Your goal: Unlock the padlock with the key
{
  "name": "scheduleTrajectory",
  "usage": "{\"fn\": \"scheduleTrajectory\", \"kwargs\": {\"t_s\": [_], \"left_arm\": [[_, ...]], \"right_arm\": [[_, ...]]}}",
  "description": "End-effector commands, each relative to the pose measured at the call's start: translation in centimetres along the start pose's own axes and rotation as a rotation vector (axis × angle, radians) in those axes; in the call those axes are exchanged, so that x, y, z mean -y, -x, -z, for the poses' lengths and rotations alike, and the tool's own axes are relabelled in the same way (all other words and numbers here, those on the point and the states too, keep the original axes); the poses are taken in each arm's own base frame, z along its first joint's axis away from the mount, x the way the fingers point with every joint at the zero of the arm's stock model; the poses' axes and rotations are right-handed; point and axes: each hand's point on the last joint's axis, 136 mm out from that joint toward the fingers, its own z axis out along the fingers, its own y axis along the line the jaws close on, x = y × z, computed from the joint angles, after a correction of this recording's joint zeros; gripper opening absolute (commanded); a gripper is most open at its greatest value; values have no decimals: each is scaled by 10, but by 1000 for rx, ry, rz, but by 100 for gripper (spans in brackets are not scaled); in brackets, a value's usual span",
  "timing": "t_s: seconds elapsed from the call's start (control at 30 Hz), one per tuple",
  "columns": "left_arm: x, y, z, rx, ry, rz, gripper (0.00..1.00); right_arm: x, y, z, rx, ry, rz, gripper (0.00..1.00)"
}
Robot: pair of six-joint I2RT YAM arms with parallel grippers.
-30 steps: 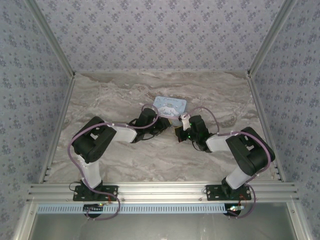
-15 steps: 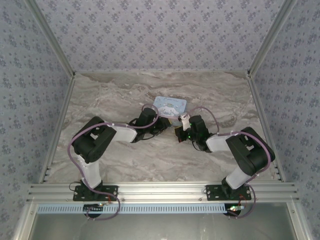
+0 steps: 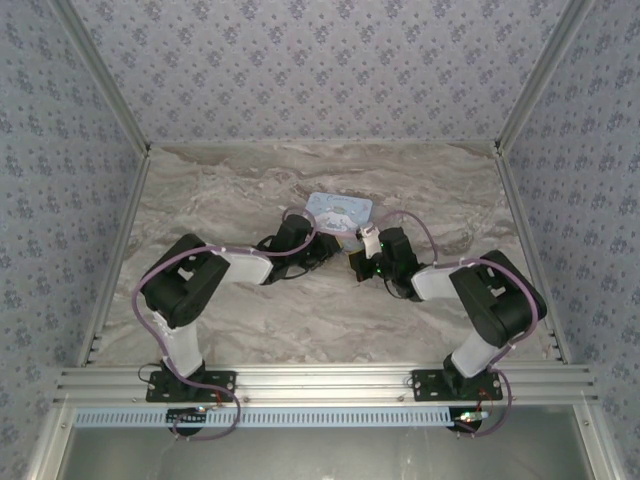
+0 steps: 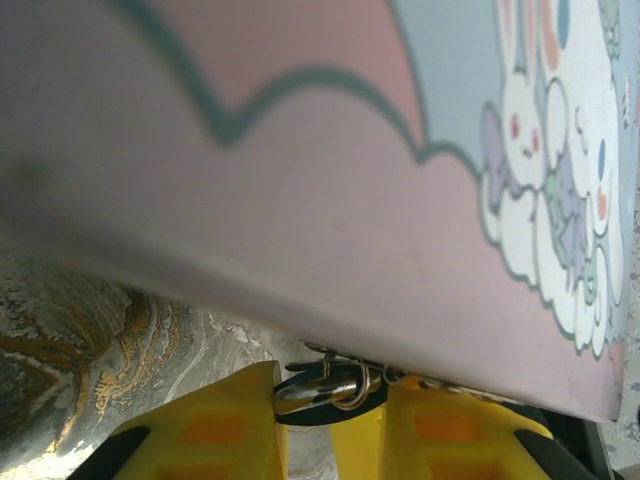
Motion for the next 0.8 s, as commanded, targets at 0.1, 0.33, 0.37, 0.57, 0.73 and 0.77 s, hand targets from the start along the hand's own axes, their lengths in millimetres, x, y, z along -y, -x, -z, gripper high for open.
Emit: {"fn": "scheduleTrajectory", "kwargs": {"t_s": [0.1, 0.33, 0.37, 0.57, 0.73, 0.77], "left_arm": [[45, -7, 9, -42, -108, -25, 23], [45, -10, 9, -54, -104, -25, 23], [44, -10, 9, -55, -104, -25, 23], [41, -11, 7, -61, -93, -25, 23], [40, -12, 6, -69, -93, -23, 23], [41, -12, 5, -71, -94, -23, 23]], "right_arm": [[-6, 32, -3, 103, 65, 28, 0], [-6, 40, -4, 131, 105, 13, 0], [-6, 42, -4, 134, 118, 5, 0], [-7, 50, -3, 154, 159, -13, 0], [-10, 56, -5, 155, 197, -28, 0], [-10, 55, -5, 152, 200, -28, 0]]}}
